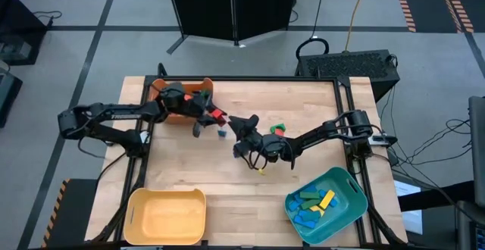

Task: Sort blocks by size
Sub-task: Put the red arch block into the orange bin

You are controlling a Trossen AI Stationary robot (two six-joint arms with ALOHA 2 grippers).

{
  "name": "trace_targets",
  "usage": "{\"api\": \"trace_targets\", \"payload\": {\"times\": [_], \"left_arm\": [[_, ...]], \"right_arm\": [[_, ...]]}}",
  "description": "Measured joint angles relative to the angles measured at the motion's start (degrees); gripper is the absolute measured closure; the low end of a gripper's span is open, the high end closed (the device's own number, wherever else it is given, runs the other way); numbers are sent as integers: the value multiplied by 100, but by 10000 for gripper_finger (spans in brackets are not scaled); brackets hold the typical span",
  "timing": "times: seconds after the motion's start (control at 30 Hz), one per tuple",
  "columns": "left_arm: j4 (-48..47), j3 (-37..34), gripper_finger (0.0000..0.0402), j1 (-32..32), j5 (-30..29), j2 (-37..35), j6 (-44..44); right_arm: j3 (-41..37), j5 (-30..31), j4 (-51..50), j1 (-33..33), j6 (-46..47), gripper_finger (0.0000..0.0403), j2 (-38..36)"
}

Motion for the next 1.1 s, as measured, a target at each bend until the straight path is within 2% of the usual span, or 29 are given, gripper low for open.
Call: {"api": "trace_targets", "payload": {"times": [0.07,0.17,0.27,0.4,0.53,0.67,0.8,0.93,1.1], "left_arm": [[-292,1,279,79,-251,-115,-12],[-866,1,279,193,-971,-349,-6],[-1494,1,279,314,-1620,-604,27],[-2087,1,279,450,-2129,-923,28],[-2621,1,279,560,-2574,-1198,-7],[-3073,1,279,670,-3107,-1314,-67],[-3430,1,278,807,-3434,-1298,-242],[-3800,1,278,951,-3565,-1284,-398],[-4318,1,278,1164,-3837,-1283,-828]], "right_arm": [[0,370,8,2,208,235,2],[-2,908,-57,4,233,235,-57],[-4,1172,-340,2,379,241,-255],[-3,1233,-1690,-25,1391,251,-651],[-4,1135,-3652,-175,3047,255,-1184],[-4,251,-5563,-441,5125,255,-1797],[-4,-654,-6996,-739,6720,255,-2330],[-4,-1427,-8237,-993,7848,255,-2663],[-4,-2491,-9641,-1279,8579,255,-2745]]}}
